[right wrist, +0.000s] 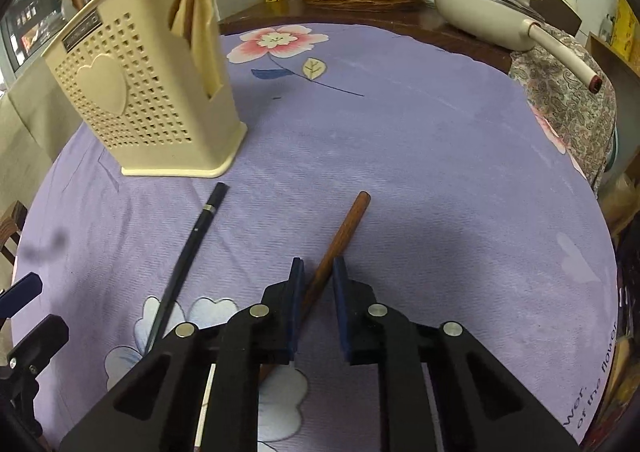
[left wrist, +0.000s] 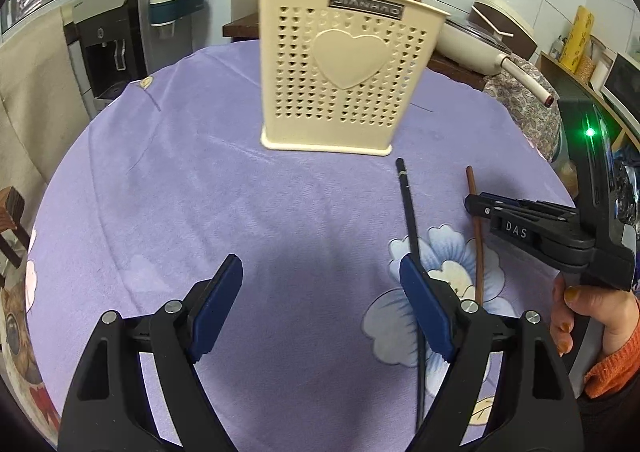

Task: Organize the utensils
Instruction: 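Close the right tool on the brown chopstick while the left tool grasps the black chopstick, then lift and carry the brown and black chopsticks in both tools over the holder, then lower both chopsticks into the holder and open both tools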

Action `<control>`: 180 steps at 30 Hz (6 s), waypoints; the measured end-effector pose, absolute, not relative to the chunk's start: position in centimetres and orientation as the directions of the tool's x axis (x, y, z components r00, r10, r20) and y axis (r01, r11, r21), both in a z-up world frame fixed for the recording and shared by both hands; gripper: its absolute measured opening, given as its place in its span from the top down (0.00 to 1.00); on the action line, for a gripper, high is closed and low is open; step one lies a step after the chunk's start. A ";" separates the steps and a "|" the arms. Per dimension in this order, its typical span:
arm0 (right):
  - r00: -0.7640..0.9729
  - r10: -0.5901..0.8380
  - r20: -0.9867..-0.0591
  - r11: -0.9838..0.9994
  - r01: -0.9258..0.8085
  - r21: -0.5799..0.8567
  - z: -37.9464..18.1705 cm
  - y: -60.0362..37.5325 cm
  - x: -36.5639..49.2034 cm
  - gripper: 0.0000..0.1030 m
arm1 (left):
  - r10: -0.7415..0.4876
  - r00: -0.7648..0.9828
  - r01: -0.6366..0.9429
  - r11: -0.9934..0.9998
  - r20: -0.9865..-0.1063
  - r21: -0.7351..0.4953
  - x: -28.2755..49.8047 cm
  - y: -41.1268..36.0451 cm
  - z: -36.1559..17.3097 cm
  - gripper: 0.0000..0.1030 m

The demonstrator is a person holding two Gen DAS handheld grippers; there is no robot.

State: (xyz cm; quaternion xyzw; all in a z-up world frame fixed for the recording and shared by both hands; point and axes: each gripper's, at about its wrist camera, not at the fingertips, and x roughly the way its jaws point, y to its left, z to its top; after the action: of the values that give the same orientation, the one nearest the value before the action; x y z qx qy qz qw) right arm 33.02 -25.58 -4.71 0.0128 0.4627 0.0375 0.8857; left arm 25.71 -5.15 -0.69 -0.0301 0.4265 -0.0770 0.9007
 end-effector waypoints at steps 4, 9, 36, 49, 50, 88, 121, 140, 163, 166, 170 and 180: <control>0.576 0.059 -0.815 0.998 -0.052 0.035 -4.8 -25.8 32.8 0.86 | -0.182 0.620 0.141 0.983 -0.764 -0.120 26.7 -6.8 -0.3 0.22; 0.589 0.044 -0.807 0.999 -0.044 0.022 -4.9 -25.8 32.6 0.86 | -0.214 0.597 0.182 0.975 -0.773 -0.129 27.9 -9.1 -0.5 0.22; 0.599 0.067 -0.798 0.997 -0.022 0.068 -4.9 -26.1 32.5 0.83 | -0.088 0.561 0.170 0.985 -0.823 0.011 32.0 -12.1 -4.2 0.66; 0.598 0.028 -0.801 0.999 0.006 0.040 -4.9 -25.4 32.5 0.80 | -0.097 0.544 0.146 0.989 -0.834 -0.020 34.5 -11.8 -3.9 0.83; 0.599 0.024 -0.800 0.999 0.010 0.038 -4.9 -25.3 32.5 0.79 | -0.096 0.544 0.143 0.989 -0.833 -0.021 34.6 -11.8 -3.9 0.83; 0.599 0.109 -0.793 0.990 0.006 0.141 -4.9 -25.6 32.1 0.92 | -0.156 0.512 0.134 0.986 -0.845 -0.101 33.6 -10.8 -3.9 0.93; 0.747 0.260 -0.612 0.966 -0.199 0.167 4.0 -23.9 25.3 0.93 | -0.313 0.643 0.223 0.950 -0.698 -0.221 26.5 -6.1 5.8 0.93; 0.795 0.330 -0.508 0.940 -0.326 0.100 10.0 -23.1 19.0 0.93 | -0.382 0.726 0.302 0.924 -0.573 -0.233 19.6 -2.7 12.9 0.93; 0.882 0.335 -0.332 0.942 -0.328 0.077 22.0 -21.2 24.4 0.93 | -0.346 0.806 0.264 0.936 -0.481 -0.231 26.9 -1.1 24.7 0.93; 0.907 0.311 -0.284 0.951 -0.298 0.087 25.0 -21.1 26.9 0.93 | -0.293 0.838 0.225 0.954 -0.460 -0.198 29.0 -1.0 28.1 0.93; 0.934 0.269 -0.237 0.963 -0.255 0.085 27.1 -20.4 29.9 0.93 | -0.219 0.868 0.156 0.972 -0.445 -0.175 32.0 -0.9 30.8 0.93; 0.935 0.207 -0.289 0.978 -0.187 0.094 20.1 -18.7 35.6 0.93 | -0.109 0.847 0.039 0.989 -0.520 -0.144 38.2 -1.0 25.0 0.93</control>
State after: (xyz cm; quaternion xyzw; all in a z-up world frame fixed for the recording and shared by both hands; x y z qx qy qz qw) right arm 35.57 -18.72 20.11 0.0322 0.1503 0.1003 0.9830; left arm 38.25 -1.02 25.00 -0.0642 0.2735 -0.0387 0.9590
